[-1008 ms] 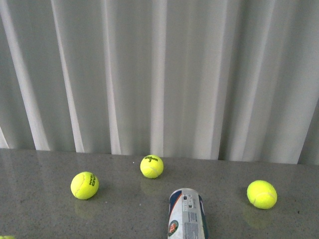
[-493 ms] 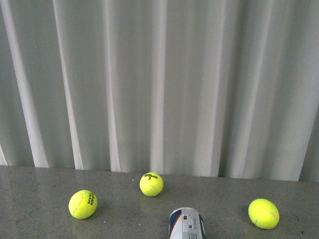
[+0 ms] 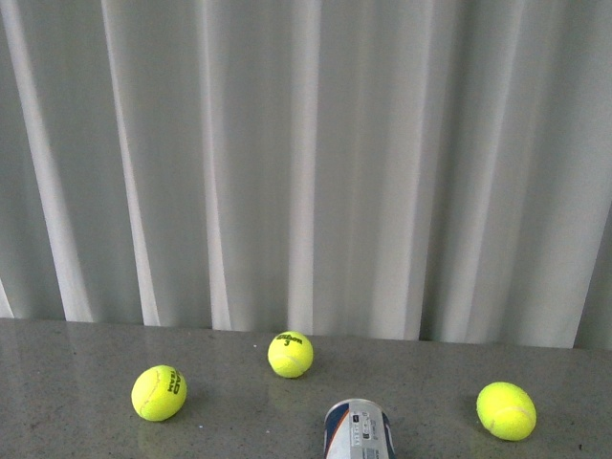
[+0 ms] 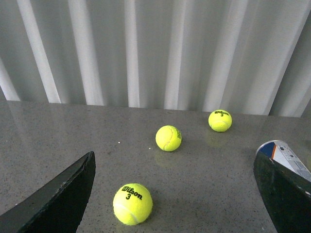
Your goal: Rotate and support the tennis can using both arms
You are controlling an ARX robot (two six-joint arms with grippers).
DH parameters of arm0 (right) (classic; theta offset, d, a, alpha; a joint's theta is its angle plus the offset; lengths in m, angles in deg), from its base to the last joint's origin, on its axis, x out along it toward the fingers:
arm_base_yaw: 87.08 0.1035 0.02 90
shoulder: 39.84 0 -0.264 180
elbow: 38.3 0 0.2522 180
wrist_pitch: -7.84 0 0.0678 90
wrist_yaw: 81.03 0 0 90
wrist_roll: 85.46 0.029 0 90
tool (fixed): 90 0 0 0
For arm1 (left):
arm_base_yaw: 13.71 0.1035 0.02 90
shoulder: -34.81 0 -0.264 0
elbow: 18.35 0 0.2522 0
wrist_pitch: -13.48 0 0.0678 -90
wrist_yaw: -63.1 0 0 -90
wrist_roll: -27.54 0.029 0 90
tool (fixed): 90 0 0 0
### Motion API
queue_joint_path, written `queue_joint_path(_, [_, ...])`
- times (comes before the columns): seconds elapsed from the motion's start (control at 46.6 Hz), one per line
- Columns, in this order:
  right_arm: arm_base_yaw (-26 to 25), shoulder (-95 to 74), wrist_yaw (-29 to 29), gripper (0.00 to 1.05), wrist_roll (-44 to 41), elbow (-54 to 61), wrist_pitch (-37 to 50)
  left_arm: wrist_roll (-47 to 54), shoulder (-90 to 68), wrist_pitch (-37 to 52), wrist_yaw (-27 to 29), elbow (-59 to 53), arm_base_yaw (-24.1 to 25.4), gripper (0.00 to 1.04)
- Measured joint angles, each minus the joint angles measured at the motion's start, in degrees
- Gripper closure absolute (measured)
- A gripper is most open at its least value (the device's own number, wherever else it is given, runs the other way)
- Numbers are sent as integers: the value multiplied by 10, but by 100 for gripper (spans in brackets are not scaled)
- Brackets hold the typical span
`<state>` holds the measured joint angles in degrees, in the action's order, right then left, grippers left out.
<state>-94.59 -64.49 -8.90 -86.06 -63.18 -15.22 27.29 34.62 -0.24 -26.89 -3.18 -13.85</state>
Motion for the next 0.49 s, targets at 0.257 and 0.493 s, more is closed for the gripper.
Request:
queue_joint_path(0.257, [113, -340, 25, 7, 37, -143, 52, 0, 0, 0, 0, 0, 0, 7])
queue_joint_path(0.493, [220, -593, 80, 7, 75, -258, 108, 0, 0, 0, 0, 0, 0, 7])
